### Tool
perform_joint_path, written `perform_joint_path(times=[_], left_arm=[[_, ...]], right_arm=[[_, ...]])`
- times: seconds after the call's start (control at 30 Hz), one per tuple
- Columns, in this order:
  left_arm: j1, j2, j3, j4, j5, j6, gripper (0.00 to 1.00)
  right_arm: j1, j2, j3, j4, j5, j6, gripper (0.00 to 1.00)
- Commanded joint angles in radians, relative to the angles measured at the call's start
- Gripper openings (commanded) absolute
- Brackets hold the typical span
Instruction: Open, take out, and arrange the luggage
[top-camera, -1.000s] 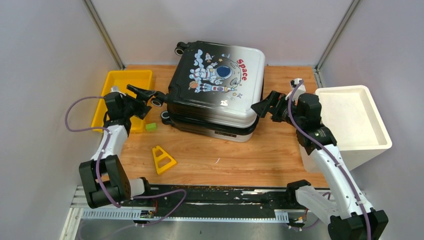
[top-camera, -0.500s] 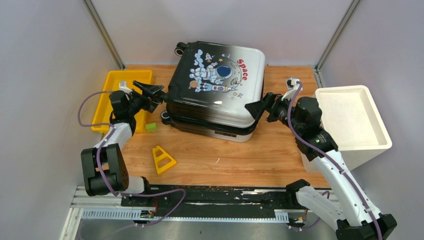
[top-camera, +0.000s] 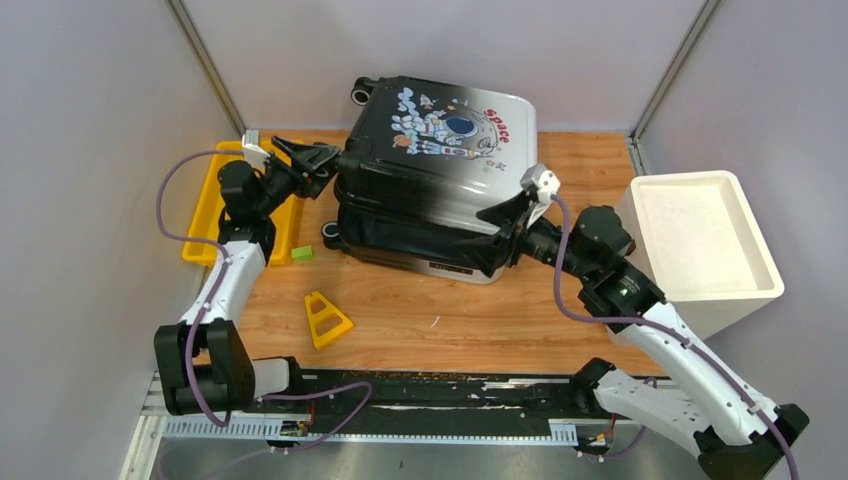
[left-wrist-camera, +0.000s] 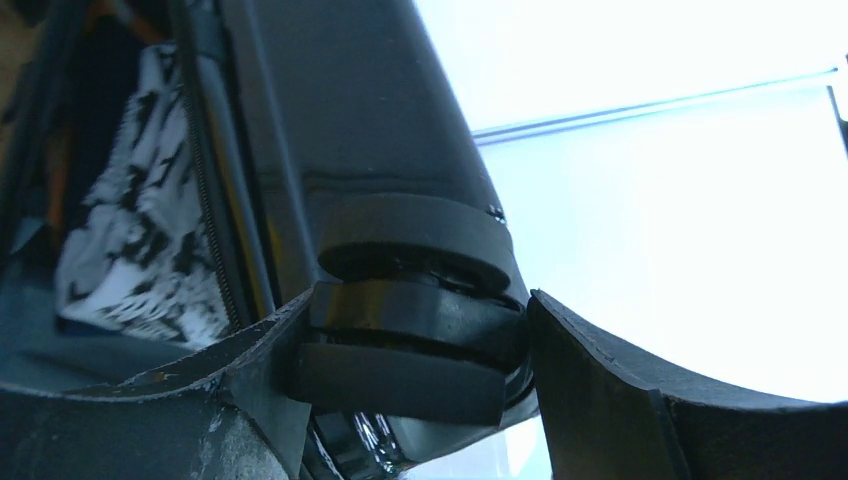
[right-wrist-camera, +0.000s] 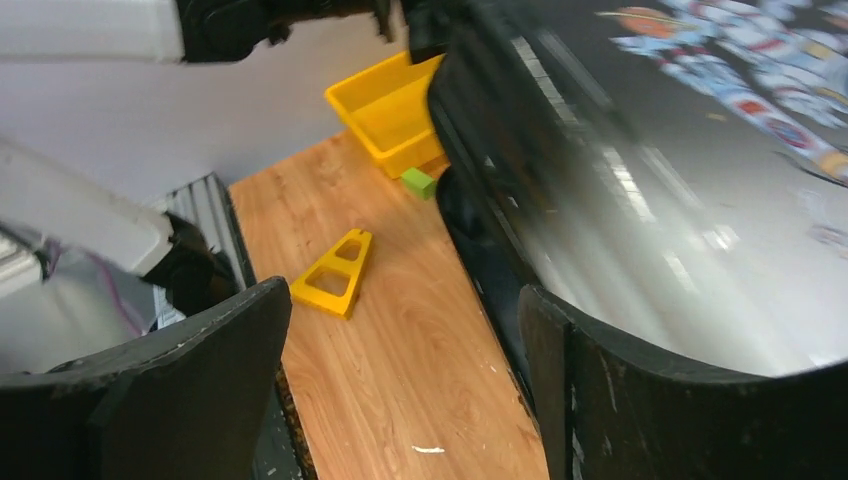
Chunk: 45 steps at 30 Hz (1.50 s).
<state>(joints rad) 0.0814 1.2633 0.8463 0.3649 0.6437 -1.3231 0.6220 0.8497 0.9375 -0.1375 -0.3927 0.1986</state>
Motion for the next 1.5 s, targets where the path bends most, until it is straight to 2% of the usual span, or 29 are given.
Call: perform_joint_path(times=[0.0,0.2,0.3,0.4,0.5,0.63,1.0,1.07,1.13,1.2,1.27,1.33,1.47], left_arm=[[-0.024,-0.048,0.112,0.127,0.033,-0.047,0.77],[-0.025,-0.043,0.172,0.128,0.011,-0.046,0.77],[-0.025,-0.023,0.199,0.130,0.006,-0.050,0.77],[-0.025,0.000,0.235,0.129,0.007,-0.057,0.77],[-0.025,0.025,0.259,0.133,0.010,-0.072,0.77],[-0.025,0.041,0.293,0.140,0.001,-0.066,0.77],[-0.025,0.083,0.415,0.078,-0.007,0.001,0.77],[-0.024,0.070,0.449,-0.005,0.003,0.086,0.78],[-0.025,0.039,0.486,-0.166,-0.025,0.224,0.80],[-0.020,0.006,0.513,-0.421,-0.090,0.376,0.85],[0.007,-0.009,0.525,-0.567,-0.161,0.493,0.91],[0.068,-0.005,0.497,-0.601,-0.142,0.549,0.95],[0.202,0.033,0.369,-0.562,-0.048,0.535,1.00]], right_arm=[[0.151,0.033,-0.010,0.127,-0.060,-0.287,0.83],[0.352,0.142,-0.038,0.212,0.067,-0.588,0.77],[0.378,0.184,-0.091,0.298,0.152,-0.724,0.77],[0.379,0.223,-0.144,0.401,0.245,-0.793,0.77],[0.376,0.256,-0.159,0.414,0.339,-0.825,0.77],[0.331,0.264,-0.173,0.426,0.426,-0.805,0.75],[0.091,0.340,-0.106,0.434,0.481,-0.703,0.75],[0.084,0.345,-0.078,0.392,0.471,-0.685,0.75],[0.084,0.323,-0.065,0.339,0.419,-0.642,0.77],[0.084,0.286,-0.066,0.300,0.327,-0.588,0.78],[0.085,0.239,-0.083,0.291,0.271,-0.540,0.80],[0.085,0.200,-0.099,0.290,0.225,-0.497,0.83],[0.086,0.147,-0.092,0.235,0.097,-0.435,0.86]])
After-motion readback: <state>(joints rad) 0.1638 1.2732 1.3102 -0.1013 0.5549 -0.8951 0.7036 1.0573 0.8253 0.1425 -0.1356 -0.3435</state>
